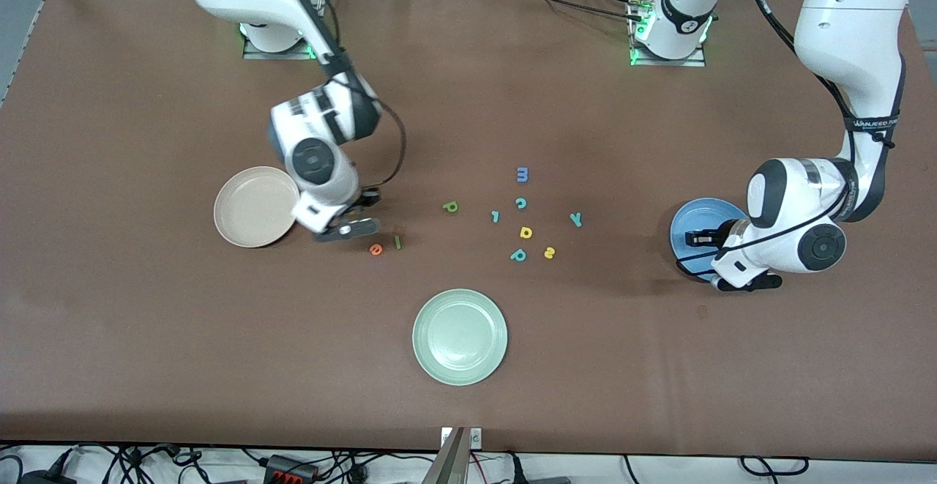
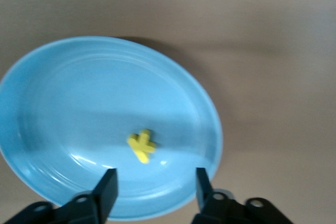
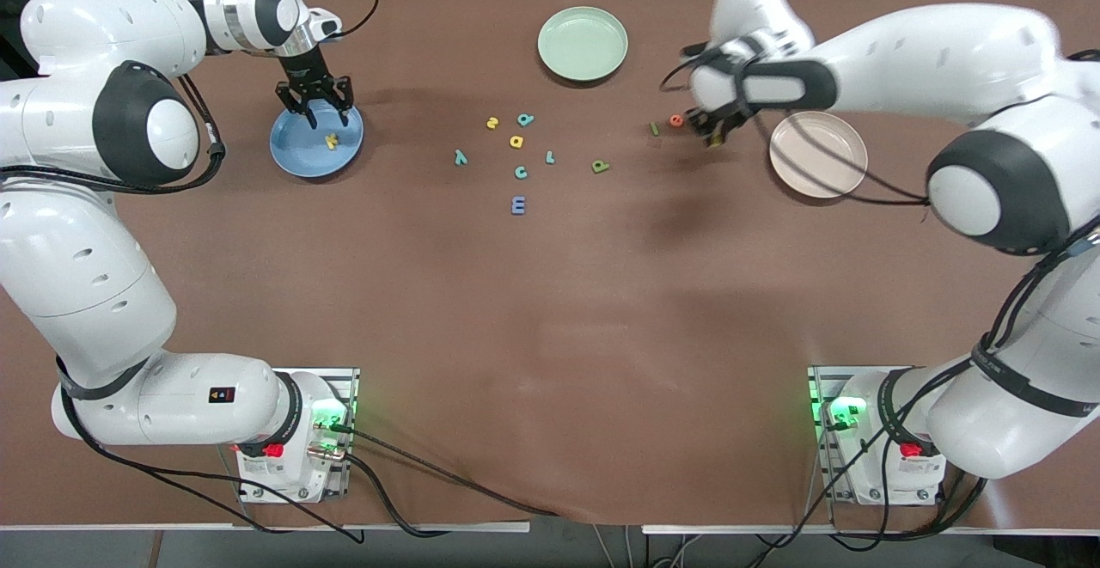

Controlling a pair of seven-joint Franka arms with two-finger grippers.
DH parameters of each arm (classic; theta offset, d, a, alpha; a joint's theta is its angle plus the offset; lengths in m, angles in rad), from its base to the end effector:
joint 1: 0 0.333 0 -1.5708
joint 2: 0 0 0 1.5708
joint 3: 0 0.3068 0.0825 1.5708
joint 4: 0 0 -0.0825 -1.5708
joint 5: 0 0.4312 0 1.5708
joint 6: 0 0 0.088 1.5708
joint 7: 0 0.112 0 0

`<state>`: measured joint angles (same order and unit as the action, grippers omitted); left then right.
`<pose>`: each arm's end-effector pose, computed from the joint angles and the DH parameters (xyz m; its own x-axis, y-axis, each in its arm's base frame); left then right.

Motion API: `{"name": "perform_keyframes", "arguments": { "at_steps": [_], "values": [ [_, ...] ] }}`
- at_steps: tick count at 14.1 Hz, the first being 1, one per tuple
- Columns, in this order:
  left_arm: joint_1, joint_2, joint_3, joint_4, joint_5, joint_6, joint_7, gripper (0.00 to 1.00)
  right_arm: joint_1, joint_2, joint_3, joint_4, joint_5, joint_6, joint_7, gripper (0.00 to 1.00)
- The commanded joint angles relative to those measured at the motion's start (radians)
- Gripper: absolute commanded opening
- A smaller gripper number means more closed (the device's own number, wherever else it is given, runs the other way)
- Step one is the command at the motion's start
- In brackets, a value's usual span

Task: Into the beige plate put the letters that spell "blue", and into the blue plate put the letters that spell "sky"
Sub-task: 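Drop the u on the tan plate while the left gripper drops k on blue, then grasp the green l with the right gripper while the left gripper grasps yellow s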

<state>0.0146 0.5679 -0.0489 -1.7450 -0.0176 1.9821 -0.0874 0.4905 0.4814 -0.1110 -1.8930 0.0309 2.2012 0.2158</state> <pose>0.6547 -0.0226 0.1826 0.9432 0.0606 -0.3266 0.0679 -0.9976 0.0108 0.5953 0.2395 0.1899 0.9768 0.1438 -0.1586 0.1557 -0.9856 0.0653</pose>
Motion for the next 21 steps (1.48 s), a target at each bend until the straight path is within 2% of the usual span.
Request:
{"name": "perform_keyframes", "arguments": {
  "at_steps": [1, 3, 5, 8, 9, 10, 11, 13, 14, 17, 18, 21],
  "values": [
    [-0.015, -0.068, -0.093, -0.027, 0.005, -0.034, -0.02, 1.0, -0.125, -0.041, 0.014, -0.006, -0.008, -0.067, -0.029, 0.09],
    [-0.044, -0.065, -0.147, -0.03, 0.005, -0.005, -0.113, 1.0, -0.189, -0.04, 0.014, -0.017, -0.006, -0.159, -0.026, 0.09],
    [-0.137, -0.059, -0.147, -0.031, 0.008, 0.038, -0.216, 1.0, -0.23, -0.041, 0.011, -0.053, -0.011, -0.173, -0.029, 0.09],
    [-0.228, -0.01, -0.151, -0.025, 0.088, 0.221, -0.25, 1.0, -0.273, -0.026, 0.007, -0.07, -0.017, -0.161, -0.029, 0.11],
    [-0.258, 0.013, -0.151, -0.021, 0.093, 0.28, -0.241, 1.0, -0.274, -0.008, 0.007, -0.063, -0.017, -0.159, -0.027, 0.33],
    [-0.277, 0.032, -0.151, -0.018, 0.114, 0.323, -0.239, 1.0, -0.279, -0.004, 0.005, -0.06, -0.016, -0.155, -0.015, 0.8],
    [-0.295, 0.049, -0.151, -0.015, 0.14, 0.342, -0.239, 1.0, -0.28, -0.009, -0.001, -0.055, -0.016, -0.158, -0.013, 1.0],
    [-0.34, 0.098, -0.151, 0.033, 0.212, 0.351, -0.239, 0.96, -0.267, -0.026, 0.004, -0.011, -0.01, -0.17, -0.009, 1.0],
    [-0.347, 0.113, -0.151, 0.041, 0.217, 0.353, -0.239, 0.86, -0.251, -0.026, 0.014, 0.014, -0.006, -0.185, -0.007, 1.0],
    [-0.355, 0.148, -0.151, 0.085, 0.254, 0.371, -0.229, 0.74, -0.167, -0.011, 0.04, 0.121, 0.007, -0.167, 0.01, 1.0],
    [-0.355, 0.151, -0.151, 0.085, 0.272, 0.382, -0.209, 0.66, -0.124, 0.018, 0.04, 0.167, 0.032, -0.153, 0.045, 1.0],
    [-0.355, 0.161, -0.151, 0.087, 0.277, 0.403, -0.201, 0.58, -0.035, 0.11, 0.04, 0.296, 0.037, -0.15, 0.059, 1.0]
  ]
}}
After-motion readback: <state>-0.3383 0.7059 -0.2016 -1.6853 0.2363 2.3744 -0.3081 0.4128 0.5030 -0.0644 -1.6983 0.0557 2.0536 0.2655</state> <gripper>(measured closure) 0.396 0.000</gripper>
